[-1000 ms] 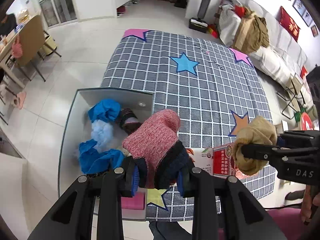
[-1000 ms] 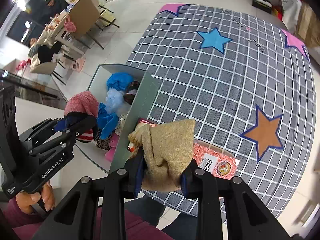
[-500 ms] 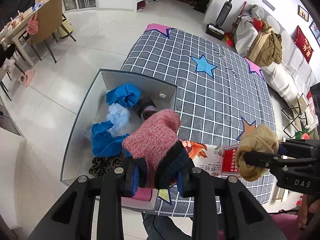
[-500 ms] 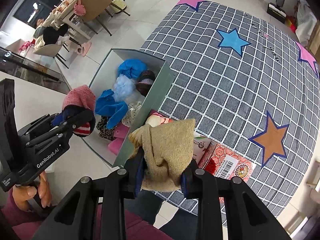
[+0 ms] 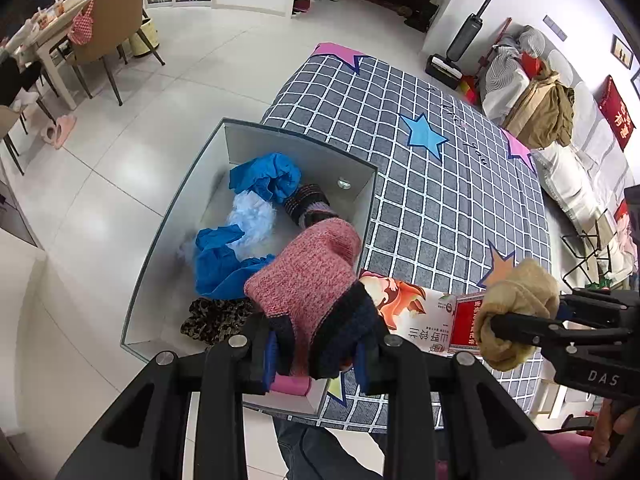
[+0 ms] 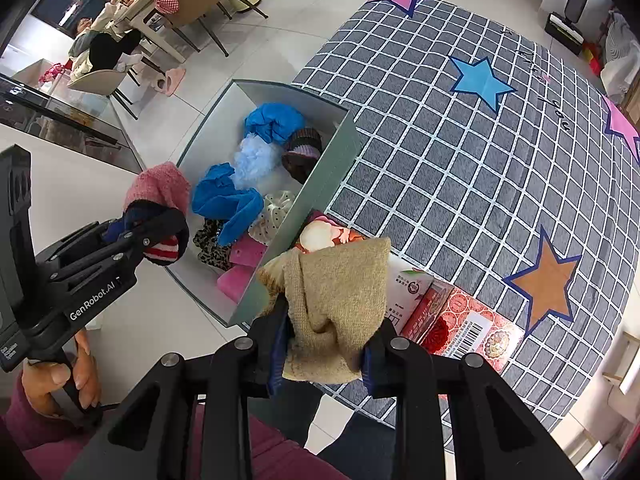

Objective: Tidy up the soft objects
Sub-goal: 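Carry the pink hat and tan sock over the white box with both tools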

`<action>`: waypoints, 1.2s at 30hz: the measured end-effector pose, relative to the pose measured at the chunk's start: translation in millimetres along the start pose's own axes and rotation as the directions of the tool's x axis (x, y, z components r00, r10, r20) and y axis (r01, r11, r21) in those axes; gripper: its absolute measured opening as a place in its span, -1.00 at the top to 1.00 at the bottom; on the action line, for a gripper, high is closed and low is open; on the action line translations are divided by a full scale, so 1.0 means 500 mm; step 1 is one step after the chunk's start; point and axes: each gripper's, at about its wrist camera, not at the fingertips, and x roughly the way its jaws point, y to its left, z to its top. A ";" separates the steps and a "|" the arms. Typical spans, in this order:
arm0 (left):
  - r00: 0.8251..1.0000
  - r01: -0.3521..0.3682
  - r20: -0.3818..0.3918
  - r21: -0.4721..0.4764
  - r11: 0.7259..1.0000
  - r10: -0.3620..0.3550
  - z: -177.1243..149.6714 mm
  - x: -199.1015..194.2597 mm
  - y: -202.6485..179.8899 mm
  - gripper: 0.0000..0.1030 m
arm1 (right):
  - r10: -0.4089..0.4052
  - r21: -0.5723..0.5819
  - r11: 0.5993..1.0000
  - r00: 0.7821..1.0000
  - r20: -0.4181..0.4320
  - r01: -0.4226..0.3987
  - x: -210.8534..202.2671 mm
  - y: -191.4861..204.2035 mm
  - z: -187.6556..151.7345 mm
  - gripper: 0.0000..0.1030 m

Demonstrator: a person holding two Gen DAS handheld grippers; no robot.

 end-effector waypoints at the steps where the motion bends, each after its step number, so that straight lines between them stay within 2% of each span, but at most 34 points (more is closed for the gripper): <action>1: 1.000 0.002 -0.002 -0.004 1.000 -0.002 0.000 0.001 0.002 0.38 | 0.000 -0.002 1.000 1.000 0.000 0.000 0.000 0.001 0.001 0.40; 28: 0.999 -0.048 0.005 -0.078 0.996 0.048 -0.017 -0.019 0.086 0.38 | 0.008 -0.095 0.995 1.000 -0.017 -0.010 0.035 0.084 0.048 0.40; 36: 0.998 -0.054 -0.024 -0.091 0.994 0.052 -0.021 -0.001 0.105 0.37 | 0.000 -0.120 0.993 1.000 -0.019 -0.002 0.051 0.114 0.065 0.40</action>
